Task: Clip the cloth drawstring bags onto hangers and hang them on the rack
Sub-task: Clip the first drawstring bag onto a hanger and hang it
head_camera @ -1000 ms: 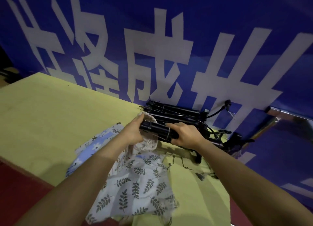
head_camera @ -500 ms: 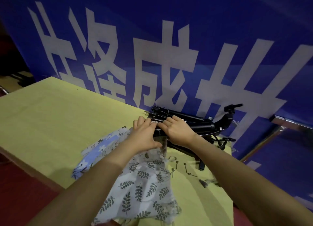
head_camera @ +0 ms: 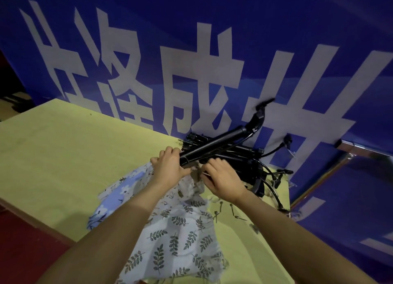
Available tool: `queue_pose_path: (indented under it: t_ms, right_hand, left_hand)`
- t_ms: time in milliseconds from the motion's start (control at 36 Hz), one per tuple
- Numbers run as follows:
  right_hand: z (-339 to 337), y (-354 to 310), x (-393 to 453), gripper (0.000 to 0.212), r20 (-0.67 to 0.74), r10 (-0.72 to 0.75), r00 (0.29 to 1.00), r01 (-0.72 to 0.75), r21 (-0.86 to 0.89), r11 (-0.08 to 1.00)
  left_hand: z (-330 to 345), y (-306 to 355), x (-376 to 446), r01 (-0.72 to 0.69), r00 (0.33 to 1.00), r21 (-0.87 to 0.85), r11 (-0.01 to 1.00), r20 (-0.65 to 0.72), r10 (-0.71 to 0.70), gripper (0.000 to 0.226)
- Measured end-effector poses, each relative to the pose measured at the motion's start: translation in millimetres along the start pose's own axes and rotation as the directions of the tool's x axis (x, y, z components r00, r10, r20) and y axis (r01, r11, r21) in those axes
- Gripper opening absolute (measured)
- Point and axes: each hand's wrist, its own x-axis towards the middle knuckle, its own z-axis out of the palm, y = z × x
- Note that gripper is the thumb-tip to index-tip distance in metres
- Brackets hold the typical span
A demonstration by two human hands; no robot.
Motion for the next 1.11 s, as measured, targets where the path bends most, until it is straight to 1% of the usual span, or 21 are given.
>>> queue_pose_path:
  t_ms: [56,111,139,167,222,306,361,417,472,556,639,694,722,778,806,889,972,1028,1111]
  right_hand:
    - [5,-7,0,0.036,0.142,0.082,0.987,-0.101,0.134,0.986]
    - [7,-18,4,0.049,0.266,0.106,0.958,-0.169,0.223,0.960]
    - [7,-22,7,0.049,0.313,0.113,0.943,-0.195,0.243,0.950]
    - [8,-27,10,0.042,0.342,0.125,0.931,-0.220,0.254,0.942]
    - [11,-34,15,0.024,0.353,0.144,0.924,-0.244,0.259,0.934]
    - [14,-37,17,0.003,0.308,0.193,0.931,-0.285,0.289,0.914]
    - [11,-34,17,0.011,0.288,0.252,0.924,-0.347,0.352,0.869]
    - [5,-31,19,0.016,0.285,0.271,0.920,-0.370,0.391,0.843]
    - [0,-28,21,0.016,0.288,0.285,0.914,-0.388,0.417,0.822]
    - [-7,-24,27,0.013,0.257,0.313,0.914,-0.401,0.458,0.793]
    - [-13,-19,29,0.021,0.225,0.286,0.931,-0.357,0.418,0.835]
    - [-18,-17,28,0.019,0.205,0.282,0.937,-0.341,0.368,0.865]
    - [-20,-15,28,0.015,0.199,0.295,0.934,-0.351,0.369,0.861]
    - [-27,-15,29,0.011,0.190,0.343,0.920,-0.392,0.419,0.819]
    - [-30,-15,29,0.013,0.189,0.364,0.912,-0.410,0.446,0.795]
    - [-38,-15,29,0.028,0.192,0.417,0.889,-0.454,0.504,0.735]
    - [-46,-14,31,0.032,0.286,0.446,0.848,-0.528,0.527,0.666]
    - [-48,-12,33,0.033,0.321,0.439,0.839,-0.542,0.553,0.633]
    - [-51,-13,38,0.034,0.270,0.479,0.835,-0.533,0.612,0.585]
  left_hand:
    - [1,-3,-3,0.039,0.999,-0.085,0.996,-0.015,-0.040,0.061]
    - [1,-3,-6,0.083,0.995,-0.216,0.973,-0.041,-0.094,0.057]
    - [2,-3,-7,0.104,0.991,-0.286,0.952,-0.050,-0.124,0.053]
    - [2,-2,-8,0.122,0.987,-0.353,0.928,-0.055,-0.151,0.050]
    - [1,-2,-10,0.140,0.979,-0.475,0.869,-0.067,-0.195,0.045]
    - [0,-5,-11,0.136,0.968,-0.602,0.787,-0.089,-0.236,0.043]
    - [0,-9,-13,0.128,0.967,-0.648,0.750,-0.086,-0.240,0.043]
    - [0,-11,-14,0.124,0.969,-0.686,0.717,-0.070,-0.235,0.042]
    - [0,-12,-15,0.120,0.970,-0.700,0.704,-0.068,-0.232,0.042]
    - [3,-11,-14,0.118,0.970,-0.679,0.725,-0.079,-0.231,0.046]
    - [4,-7,-14,0.135,0.969,-0.643,0.754,-0.074,-0.237,0.048]
    - [4,-4,-14,0.139,0.969,-0.627,0.766,-0.075,-0.237,0.050]
    - [4,-3,-14,0.136,0.969,-0.621,0.772,-0.080,-0.235,0.051]
    - [4,-2,-13,0.130,0.968,-0.606,0.785,-0.093,-0.233,0.051]
    - [4,-1,-13,0.130,0.967,-0.600,0.789,-0.099,-0.234,0.051]
    - [4,0,-14,0.127,0.966,-0.604,0.787,-0.105,-0.237,0.049]
    - [4,2,-14,0.116,0.965,-0.622,0.775,-0.114,-0.236,0.047]
    - [4,4,-14,0.110,0.964,-0.638,0.763,-0.120,-0.239,0.046]
    - [3,8,-13,0.097,0.961,-0.653,0.751,-0.135,-0.242,0.043]
